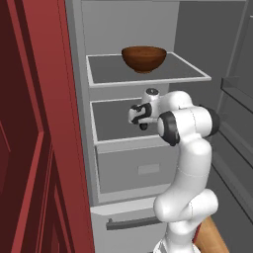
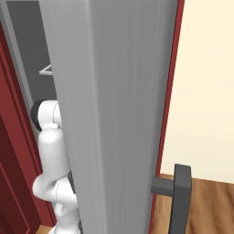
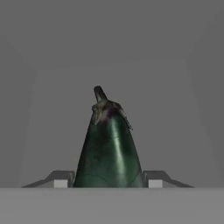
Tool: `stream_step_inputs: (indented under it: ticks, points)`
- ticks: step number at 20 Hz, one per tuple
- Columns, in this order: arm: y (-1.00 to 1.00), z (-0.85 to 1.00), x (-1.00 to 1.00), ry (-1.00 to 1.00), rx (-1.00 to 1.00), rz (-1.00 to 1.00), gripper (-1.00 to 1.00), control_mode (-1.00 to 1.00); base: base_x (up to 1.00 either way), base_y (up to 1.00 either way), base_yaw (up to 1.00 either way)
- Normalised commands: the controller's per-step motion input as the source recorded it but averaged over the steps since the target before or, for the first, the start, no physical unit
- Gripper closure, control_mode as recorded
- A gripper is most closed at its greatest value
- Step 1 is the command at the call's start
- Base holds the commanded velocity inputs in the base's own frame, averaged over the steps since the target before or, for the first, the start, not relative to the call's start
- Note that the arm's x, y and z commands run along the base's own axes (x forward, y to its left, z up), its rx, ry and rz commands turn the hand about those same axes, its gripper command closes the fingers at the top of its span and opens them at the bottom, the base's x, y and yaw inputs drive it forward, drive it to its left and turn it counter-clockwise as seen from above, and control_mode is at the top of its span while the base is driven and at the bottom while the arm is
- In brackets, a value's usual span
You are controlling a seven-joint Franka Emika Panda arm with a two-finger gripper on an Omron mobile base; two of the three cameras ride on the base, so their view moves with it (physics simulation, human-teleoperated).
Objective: Pick eggplant from the fridge and place it on the plate on the counter.
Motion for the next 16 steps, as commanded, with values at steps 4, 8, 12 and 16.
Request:
stream_step_inputs:
  ticks: [4,8,12,16]
  points:
    - [0.0,-0.05,-0.04,0.06,0.01,-0.03,1.0,-1.0,0.0,0.0,0.0]
    - [0.0,0.0,-0.32,-0.03,0.0,-0.02,1.0,-1.0,0.0,0.0,0.0]
    - [0.0,-0.16,-0.4,-0.23,-0.03,0.0,1.0,-1.0,0.0,0.0,0.0]
    - [0.0,-0.18,-0.2,-0.25,-0.03,0.0,1.0,-1.0,0.0,0.0,0.0]
